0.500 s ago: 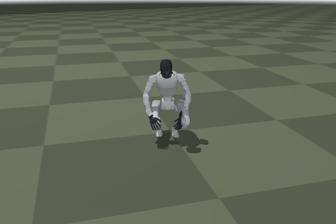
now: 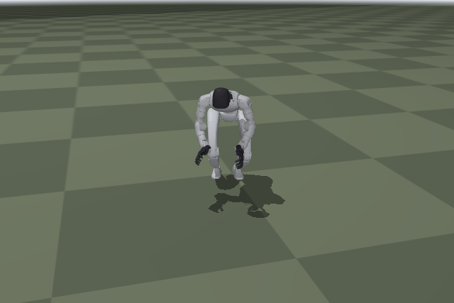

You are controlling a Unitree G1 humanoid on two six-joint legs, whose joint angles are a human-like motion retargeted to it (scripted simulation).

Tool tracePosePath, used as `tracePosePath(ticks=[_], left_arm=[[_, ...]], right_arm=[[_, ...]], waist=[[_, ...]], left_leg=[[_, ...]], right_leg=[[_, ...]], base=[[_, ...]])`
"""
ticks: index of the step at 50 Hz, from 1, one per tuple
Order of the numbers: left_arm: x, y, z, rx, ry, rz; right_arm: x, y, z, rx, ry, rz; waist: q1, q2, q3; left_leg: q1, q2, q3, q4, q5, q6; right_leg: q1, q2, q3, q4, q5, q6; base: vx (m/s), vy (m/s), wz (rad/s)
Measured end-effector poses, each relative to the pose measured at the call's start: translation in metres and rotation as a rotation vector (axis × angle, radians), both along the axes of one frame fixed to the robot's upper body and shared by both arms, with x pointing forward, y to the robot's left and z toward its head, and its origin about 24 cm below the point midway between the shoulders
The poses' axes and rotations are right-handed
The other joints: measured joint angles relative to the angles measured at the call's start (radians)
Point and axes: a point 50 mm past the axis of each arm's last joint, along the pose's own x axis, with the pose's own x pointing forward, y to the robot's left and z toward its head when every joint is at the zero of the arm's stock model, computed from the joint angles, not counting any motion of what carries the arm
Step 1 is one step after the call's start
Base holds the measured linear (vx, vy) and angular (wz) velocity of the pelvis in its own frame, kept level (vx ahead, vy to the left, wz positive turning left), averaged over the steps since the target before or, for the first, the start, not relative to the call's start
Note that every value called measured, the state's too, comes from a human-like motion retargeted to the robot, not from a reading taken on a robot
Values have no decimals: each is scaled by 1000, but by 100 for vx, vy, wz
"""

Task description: Sport exercise

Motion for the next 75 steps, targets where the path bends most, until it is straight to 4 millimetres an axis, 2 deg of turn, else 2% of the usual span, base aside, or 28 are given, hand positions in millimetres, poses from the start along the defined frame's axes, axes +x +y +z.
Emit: tracePosePath(ticks=[2, 5, 17, 22, 38, 52, 65, 70, 75], left_arm=[[-6, 1, 12, -21, -58, -2], [-14, 1, 12, -40, -97, -3], [-48, 8, -21, -6, -142, -10], [-55, 12, -31, 32, -141, 2], [-48, 12, -69, 86, -1, 34], [-39, 5, -91, 101, 117, -14], [-36, 3, -89, 74, 129, -49], [-40, 15, -82, 68, 94, -30], [-42, 25, -89, 66, 128, -33]], right_arm=[[-5, 2, 10, 0, -38, 25], [-10, 4, 9, -17, -50, 52], [-33, 2, -29, -198, -35, 81], [-38, 3, -44, -286, -10, 70], [-25, 3, -97, -403, 199, 30], [-16, -7, -128, -387, 339, -2], [-13, -19, -137, -306, 391, 0], [-14, -20, -130, -270, 360, 10], [-20, -12, -114, -233, 285, 51]], waist=[[-5, -7, -2], [-21, -18, -20], [-87, -54, -145], [-111, -59, -195], [-171, -50, -304], [-223, -53, -356], [-239, -75, -359], [-245, -84, -348], [-244, -91, -337]], left_leg=[[2, -10, -1, -40, 0, -7], [44, -34, 2, -108, 0, -14], [237, -121, 1, -369, 28, -47], [284, -144, -5, -444, 36, -54], [418, -214, -30, -626, 55, -65], [510, -280, -39, -715, 56, -51], [553, -326, -43, -730, 56, -34], [543, -343, -45, -700, 47, -23], [511, -351, -45, -648, 31, -12]], right_leg=[[0, 7, 12, -40, 0, 2], [32, 6, 31, -90, 0, 7], [205, -23, 70, -285, 0, 15], [248, -31, 75, -345, 0, 10], [363, -69, 77, -460, 0, 11], [425, -125, 83, -456, 0, 21], [453, -170, 87, -425, 0, 43], [439, -192, 86, -380, 0, 53], [405, -214, 82, -329, 0, 57]], base=[[13, -4, -6], [11, -5, 19], [10, -3, 20], [9, -1, 12], [5, 2, 17], [0, 4, 22], [-1, 1, 4], [0, 0, 0], [-4, 1, 7]])
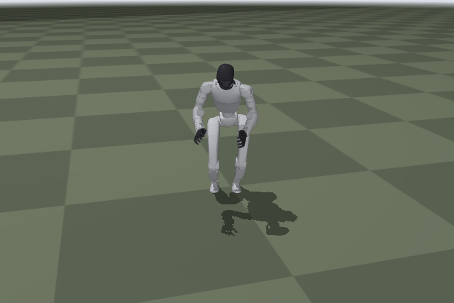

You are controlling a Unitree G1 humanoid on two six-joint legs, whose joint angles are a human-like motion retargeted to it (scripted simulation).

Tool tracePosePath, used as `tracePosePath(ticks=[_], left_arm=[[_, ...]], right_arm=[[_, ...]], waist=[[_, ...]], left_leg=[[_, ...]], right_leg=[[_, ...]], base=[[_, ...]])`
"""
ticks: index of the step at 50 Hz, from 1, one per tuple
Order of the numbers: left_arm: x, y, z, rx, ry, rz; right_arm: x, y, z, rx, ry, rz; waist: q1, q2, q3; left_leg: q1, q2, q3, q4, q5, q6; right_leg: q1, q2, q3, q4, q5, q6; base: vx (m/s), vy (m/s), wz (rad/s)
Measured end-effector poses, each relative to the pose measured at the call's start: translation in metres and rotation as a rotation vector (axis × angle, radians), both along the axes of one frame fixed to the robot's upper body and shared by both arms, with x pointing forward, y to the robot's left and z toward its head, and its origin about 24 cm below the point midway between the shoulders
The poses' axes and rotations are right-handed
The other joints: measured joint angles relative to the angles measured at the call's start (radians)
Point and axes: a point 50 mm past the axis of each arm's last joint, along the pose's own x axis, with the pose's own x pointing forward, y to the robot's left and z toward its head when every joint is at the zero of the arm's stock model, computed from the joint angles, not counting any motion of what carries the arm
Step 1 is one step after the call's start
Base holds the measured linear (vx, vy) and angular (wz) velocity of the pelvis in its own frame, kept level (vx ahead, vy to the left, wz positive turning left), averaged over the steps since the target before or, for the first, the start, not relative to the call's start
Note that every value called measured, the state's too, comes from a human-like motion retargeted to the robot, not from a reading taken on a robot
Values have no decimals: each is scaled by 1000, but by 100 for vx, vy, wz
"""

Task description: Sport exercise

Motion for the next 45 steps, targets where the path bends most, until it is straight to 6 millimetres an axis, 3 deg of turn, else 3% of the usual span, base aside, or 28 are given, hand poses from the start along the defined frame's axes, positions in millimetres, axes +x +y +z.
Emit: tracePosePath(ticks=[5, 16, 23, 26, 29, 32, 45], left_arm=[[3, 2, -16, -2, 86, -27], [19, 14, -56, 48, 354, -63], [38, 25, -59, 132, 477, -64], [45, 28, -58, 167, 514, -56], [58, 32, -42, 192, 525, -57], [59, 26, -48, 224, 557, -66], [83, 9, 3, 366, 506, -112]], right_arm=[[-3, 9, 7, 48, -24, 51], [7, 19, -2, 110, 102, 152], [20, 25, 4, 53, 180, 221], [25, 28, 3, 8, 219, 240], [33, 30, 16, -41, 246, 271], [34, 37, 4, -106, 299, 291], [51, 42, 33, -413, 359, 286]], waist=[[15, 0, 5], [80, 23, 10], [121, 40, 14], [134, 46, -12], [132, 45, 39], [149, 42, 39], [158, 22, 337]], left_leg=[[-48, 8, 0, 62, -19, 9], [-199, 82, -1, 211, -31, 11], [-354, 140, 2, 350, -31, 14], [-450, 161, 7, 411, -31, 19], [-486, 164, 14, 466, -31, 26], [-511, 183, 21, 502, -31, 29], [-511, 202, 65, 811, -31, 48]], right_leg=[[-44, -17, -17, 44, 0, -4], [-148, -15, -88, 86, 0, -31], [-267, -20, -137, 157, 0, -60], [-353, -29, -154, 208, 0, -75], [-384, -51, -164, 263, 0, -86], [-405, -51, -173, 301, 0, -100], [-405, -130, -164, 642, 0, -194]], base=[[-6, 1, -3], [-7, 1, -25], [-10, 2, -35], [-10, 2, -23], [-12, 2, 5], [-8, 1, -19], [-12, 1, 12]])
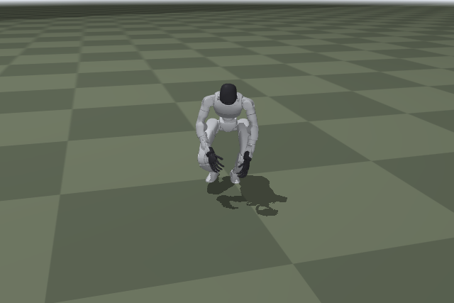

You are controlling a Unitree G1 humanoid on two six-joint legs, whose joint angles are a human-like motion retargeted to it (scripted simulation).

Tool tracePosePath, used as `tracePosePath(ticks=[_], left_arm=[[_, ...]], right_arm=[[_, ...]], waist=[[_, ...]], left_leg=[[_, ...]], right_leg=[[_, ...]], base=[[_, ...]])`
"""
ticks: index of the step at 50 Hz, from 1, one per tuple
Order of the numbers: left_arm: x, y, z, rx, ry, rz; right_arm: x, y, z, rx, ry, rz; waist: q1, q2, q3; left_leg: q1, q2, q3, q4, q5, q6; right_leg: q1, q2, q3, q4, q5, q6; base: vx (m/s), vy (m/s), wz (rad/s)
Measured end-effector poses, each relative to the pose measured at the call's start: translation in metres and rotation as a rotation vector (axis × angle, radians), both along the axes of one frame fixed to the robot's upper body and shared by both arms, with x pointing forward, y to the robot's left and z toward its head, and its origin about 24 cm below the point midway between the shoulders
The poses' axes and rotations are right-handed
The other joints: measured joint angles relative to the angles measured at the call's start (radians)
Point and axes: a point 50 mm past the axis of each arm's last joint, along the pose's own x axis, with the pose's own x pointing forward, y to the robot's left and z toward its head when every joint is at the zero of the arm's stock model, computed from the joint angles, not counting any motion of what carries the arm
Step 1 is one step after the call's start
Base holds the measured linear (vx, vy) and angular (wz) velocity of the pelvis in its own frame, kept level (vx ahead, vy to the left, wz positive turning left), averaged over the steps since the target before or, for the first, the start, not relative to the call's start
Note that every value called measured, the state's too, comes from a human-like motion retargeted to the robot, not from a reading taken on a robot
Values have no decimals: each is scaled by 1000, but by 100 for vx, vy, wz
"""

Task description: Sport exercise

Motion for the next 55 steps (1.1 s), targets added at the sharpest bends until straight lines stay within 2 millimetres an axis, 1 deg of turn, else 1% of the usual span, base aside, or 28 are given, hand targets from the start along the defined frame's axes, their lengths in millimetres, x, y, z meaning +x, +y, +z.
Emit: tracePosePath(ticks=[2, 7, 11, 13, 14, 16, 18, 20, 21, 24, 26, 28, 30, 31, 32, 33, 35, 37, 39, 40, 41, 42, 44, 45, 48, 50, 53, 55], left_arm=[[0, -4, -7, 16, 27, -7], [-5, -17, -34, 61, 97, -31], [-9, -25, -46, 110, 112, -50], [-10, -28, -47, 137, 100, -58], [-9, -29, -44, 150, 86, -60], [-8, -30, -35, 175, 49, -60], [-5, -31, -23, 197, 0, -55], [-2, -32, -4, 213, -61, -43], [0, -32, 8, 216, -98, -35], [6, -37, 52, 209, -216, -9], [6, -42, 88, 187, -304, 2], [3, -48, 128, 155, -396, 3], [-4, -52, 171, 126, -491, -5], [-9, -54, 197, 111, -525, -15], [-15, -54, 219, 97, -555, -28], [-20, -54, 234, 86, -575, -41], [-28, -52, 255, 75, -603, -59], [-31, -45, 264, 79, -618, -57], [-31, -36, 265, 90, -614, -42], [-30, -30, 263, 99, -606, -30], [-27, -25, 257, 110, -590, -18], [-24, -21, 251, 120, -573, -6], [-17, -12, 233, 140, -529, 17], [-13, -9, 223, 152, -504, 27], [-3, -3, 191, 185, -429, 48], [3, -1, 168, 205, -374, 58], [9, 3, 133, 216, -297, 75], [11, 7, 105, 219, -231, 89]], right_arm=[[2, -1, -10, -51, 34, -8], [1, -1, -44, -185, 118, -20], [-2, -6, -62, -277, 146, -26], [-2, -9, -66, -315, 145, -32], [-2, -12, -65, -329, 137, -38], [-1, -19, -59, -353, 114, -52], [2, -26, -48, -366, 83, -75], [5, -33, -30, -362, 36, -107], [7, -37, -18, -349, 6, -128], [11, -49, 29, -276, -99, -197], [10, -55, 69, -195, -185, -241], [5, -60, 114, -95, -277, -273], [-7, -66, 160, 6, -368, -290], [-14, -69, 187, 64, -395, -289], [-23, -71, 211, 119, -418, -281], [-29, -71, 227, 166, -431, -267], [-37, -68, 248, 246, -443, -234], [-41, -63, 255, 301, -444, -200], [-39, -56, 253, 334, -430, -170], [-36, -52, 249, 345, -419, -156], [-33, -47, 242, 348, -404, -147], [-28, -42, 234, 347, -388, -139], [-19, -31, 214, 328, -351, -122], [-15, -26, 203, 315, -331, -113], [-4, -7, 167, 247, -272, -84], [2, 3, 139, 194, -227, -73], [8, 15, 98, 108, -164, -77], [11, 21, 69, 43, -113, -87]], waist=[[10, 1, 0], [49, 12, 0], [69, 24, 0], [72, 30, 0], [71, 32, 0], [66, 34, 0], [61, 37, 0], [58, 38, 0], [58, 40, 0], [61, 39, 0], [66, 35, 0], [72, 31, 0], [72, 29, 0], [73, 29, 0], [73, 29, 0], [73, 29, 0], [64, 26, 0], [48, 18, 0], [30, 10, 0], [18, 6, 0], [6, 4, 0], [-6, 3, 0], [-29, 4, 0], [-40, 5, 0], [-65, 2, 0], [-75, -5, 0], [-77, -22, 0], [-53, -17, 0]], left_leg=[[0, 11, 0, 72, 0, 0], [0, 41, -19, 269, 0, -10], [0, 57, -43, 446, 0, -11], [0, 62, -50, 534, 0, -9], [0, 64, -51, 578, 0, -7], [0, 66, -49, 662, 0, -2], [0, 67, -46, 736, 0, -1], [0, 65, -40, 798, 0, -4], [0, 61, -37, 822, 0, -9], [0, 41, -36, 858, 0, -29], [0, 22, -50, 854, 0, -57], [0, -1, -72, 835, 0, -102], [0, -17, -83, 816, 2, -142], [0, -26, -87, 798, 4, -167], [0, -34, -93, 774, 19, -195], [0, -40, -102, 738, 58, -226], [0, -45, -123, 651, 158, -281], [0, -43, -142, 567, 247, -322], [0, -35, -157, 498, 318, -355], [0, -30, -162, 468, 348, -368], [0, -22, -160, 446, 370, -369], [0, -14, -158, 426, 385, -370], [0, -3, -153, 397, 381, -370], [0, 1, -149, 383, 371, -370], [0, 19, -133, 352, 283, -362], [0, 41, -105, 347, 211, -331], [0, 70, -61, 388, 87, -262], [0, 118, -63, 442, 8, -200]], right_leg=[[0, 0, 4, 65, 0, -17], [0, 18, 7, 235, 0, -53], [0, 26, 11, 389, 0, -66], [0, 25, 14, 470, 0, -63], [0, 22, 19, 512, 0, -58], [0, 13, 30, 594, 0, -46], [0, 7, 39, 671, 0, -33], [0, 3, 47, 739, 0, -18], [0, 7, 50, 765, 0, -8], [0, 23, 50, 806, 0, 25], [0, 50, 40, 802, 0, 61], [0, 91, 28, 780, 0, 116], [0, 124, 12, 758, 3, 174], [0, 139, 4, 740, 6, 209], [0, 154, -4, 718, 22, 244], [0, 167, -10, 684, 64, 278], [0, 184, -23, 608, 175, 340], [0, 191, -34, 537, 280, 386], [0, 177, -60, 482, 368, 392], [0, 169, -73, 459, 404, 393], [0, 160, -82, 442, 426, 393], [0, 152, -88, 427, 440, 393], [0, 140, -89, 405, 421, 393], [0, 136, -89, 394, 402, 393], [0, 117, -50, 368, 280, 392], [0, 95, -35, 363, 184, 368], [0, 71, -33, 392, 36, 295], [0, 78, -58, 392, 2, 234]], base=[[-11, -1, -9], [-11, -4, -19], [-12, -7, 2], [-10, -9, 23], [-9, -9, 33], [-7, -8, 37], [-2, -8, 33], [3, -7, 28], [7, -6, 21], [14, -5, 5], [25, -6, -10], [35, -8, -14], [43, -7, -12], [48, -5, -12], [47, -5, -16], [42, -6, -15], [35, -7, -8], [33, -9, 2], [30, -11, 3], [27, -10, 6], [26, -8, 8], [25, -5, 7], [23, -3, 0], [22, -1, -13], [21, 1, -31], [15, 2, -41], [8, 0, -45], [-8, 1, -83]])
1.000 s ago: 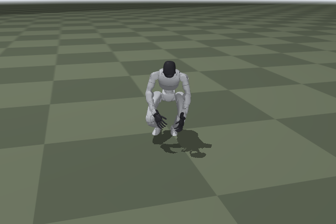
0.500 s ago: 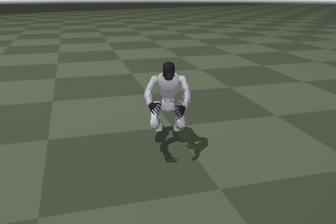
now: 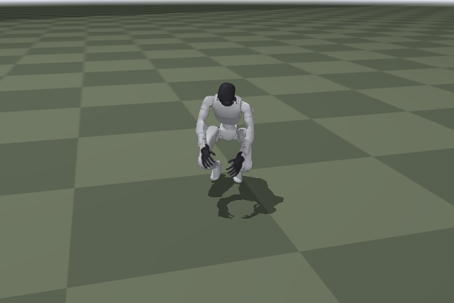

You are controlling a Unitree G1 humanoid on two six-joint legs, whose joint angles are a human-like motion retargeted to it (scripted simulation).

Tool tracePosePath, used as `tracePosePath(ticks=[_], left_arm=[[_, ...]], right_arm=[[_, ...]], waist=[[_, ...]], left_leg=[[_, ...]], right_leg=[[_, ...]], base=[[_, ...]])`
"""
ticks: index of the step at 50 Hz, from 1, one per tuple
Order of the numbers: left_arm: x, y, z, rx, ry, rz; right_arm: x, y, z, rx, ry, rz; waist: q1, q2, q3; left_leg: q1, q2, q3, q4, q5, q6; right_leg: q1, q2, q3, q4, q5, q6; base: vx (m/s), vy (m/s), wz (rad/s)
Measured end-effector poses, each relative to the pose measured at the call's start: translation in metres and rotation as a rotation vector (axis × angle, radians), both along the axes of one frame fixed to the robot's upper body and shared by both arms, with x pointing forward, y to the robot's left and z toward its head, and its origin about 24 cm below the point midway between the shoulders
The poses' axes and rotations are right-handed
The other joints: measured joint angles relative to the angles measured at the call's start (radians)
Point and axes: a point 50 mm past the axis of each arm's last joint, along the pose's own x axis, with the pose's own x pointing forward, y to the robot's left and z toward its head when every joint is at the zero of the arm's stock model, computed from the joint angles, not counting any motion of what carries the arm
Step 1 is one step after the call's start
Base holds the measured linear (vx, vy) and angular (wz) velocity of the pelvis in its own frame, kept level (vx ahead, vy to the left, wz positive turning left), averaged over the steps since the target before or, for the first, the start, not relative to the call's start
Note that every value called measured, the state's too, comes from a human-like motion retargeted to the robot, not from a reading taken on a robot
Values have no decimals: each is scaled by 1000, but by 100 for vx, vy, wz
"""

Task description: Sport exercise

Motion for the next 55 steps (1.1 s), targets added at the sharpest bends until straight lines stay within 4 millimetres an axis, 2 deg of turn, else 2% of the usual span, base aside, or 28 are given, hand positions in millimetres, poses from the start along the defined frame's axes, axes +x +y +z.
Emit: tracePosePath(ticks=[3, 7, 10, 12, 15, 17, 22, 26, 28, 30, 33, 39, 43, 47, 51, 55], left_arm=[[0, 1, -57, -8, 136, 15], [-9, 3, -124, -10, 310, 31], [-18, 4, -157, -10, 411, 32], [-21, 3, -169, -13, 451, 32], [-23, 3, -177, -25, 489, 40], [-20, 5, -172, -36, 483, 48], [-10, 11, -143, -65, 406, 79], [-5, 16, -118, -81, 326, 107], [-4, 22, -111, -78, 319, 120], [-6, 27, -120, -71, 352, 131], [-17, 30, -155, -55, 440, 146], [-57, 33, -243, -17, 696, 162], [-99, 32, -303, 1, 910, 163], [-150, 31, -355, 11, 1141, 154], [-200, 29, -391, 17, 1343, 139], [-241, 26, -413, 22, 1488, 114]], right_arm=[[3, 0, -55, -95, 109, -43], [1, -11, -114, -207, 242, -99], [-3, -22, -141, -270, 313, -126], [-3, -29, -150, -294, 345, -141], [-2, -40, -153, -302, 377, -162], [1, -46, -147, -283, 379, -175], [9, -56, -115, -188, 348, -188], [12, -58, -91, -102, 310, -177], [13, -62, -85, -73, 321, -166], [12, -62, -95, -55, 371, -145], [5, -60, -132, -56, 474, -126], [-26, -58, -222, -117, 733, -92], [-59, -63, -280, -174, 922, -76], [-98, -68, -329, -228, 1101, -59], [-137, -77, -366, -268, 1249, -50], [-170, -88, -391, -288, 1368, -64]], waist=[[43, 7, 0], [90, 20, 0], [115, 42, 0], [129, 54, 0], [145, 66, 0], [150, 68, 0], [143, 54, 0], [109, 38, 0], [85, 34, -23], [60, 32, -78], [39, 34, -134], [36, 41, -195], [38, 56, -248], [26, 72, -313], [11, 85, -374], [-5, 91, -412]], left_leg=[[0, 58, -15, 57, -7, 73], [0, 102, -35, 145, -8, 123], [0, 117, -49, 182, -8, 137], [0, 124, -58, 171, -8, 141], [0, 132, -62, 122, -8, 143], [0, 135, -55, 71, -8, 143], [0, 122, -11, -88, -8, 143], [0, 71, 26, -223, -8, 138], [0, 34, 37, -288, -8, 135], [1, -4, 42, -356, -8, 129], [69, -46, 38, -458, -8, 117], [309, -85, 15, -661, -3, 95], [472, -108, -7, -820, 46, 75], [621, -134, -25, -980, 126, 51], [767, -156, -36, -1130, 195, 33], [925, -182, -40, -1259, 232, 28]], right_leg=[[0, 13, -25, 20, -2, -92], [0, 42, -41, 74, -2, -159], [0, 66, -47, 90, -2, -175], [0, 91, -46, 67, -2, -171], [0, 132, -33, 6, -2, -149], [0, 158, -16, -48, -2, -126], [0, 190, 42, -186, -2, -62], [0, 176, 84, -282, -2, -11], [0, 163, 100, -326, -2, 14], [1, 156, 117, -377, -2, 39], [64, 166, 141, -463, -2, 69], [279, 226, 199, -682, 54, 99], [433, 252, 230, -853, 123, 94], [580, 249, 247, -1017, 193, 86], [724, 229, 247, -1157, 247, 81], [874, 199, 238, -1260, 268, 87]], base=[[-18, -2, -72], [-13, -1, -48], [-4, 2, -34], [3, 5, -39], [7, 8, -39], [9, 10, -38], [11, 11, -28], [13, 8, 4], [15, 5, 28], [18, 3, 25], [17, 0, 8], [15, -2, -30], [14, -2, -31], [13, -1, -14], [13, 0, -4], [12, 2, 5]])
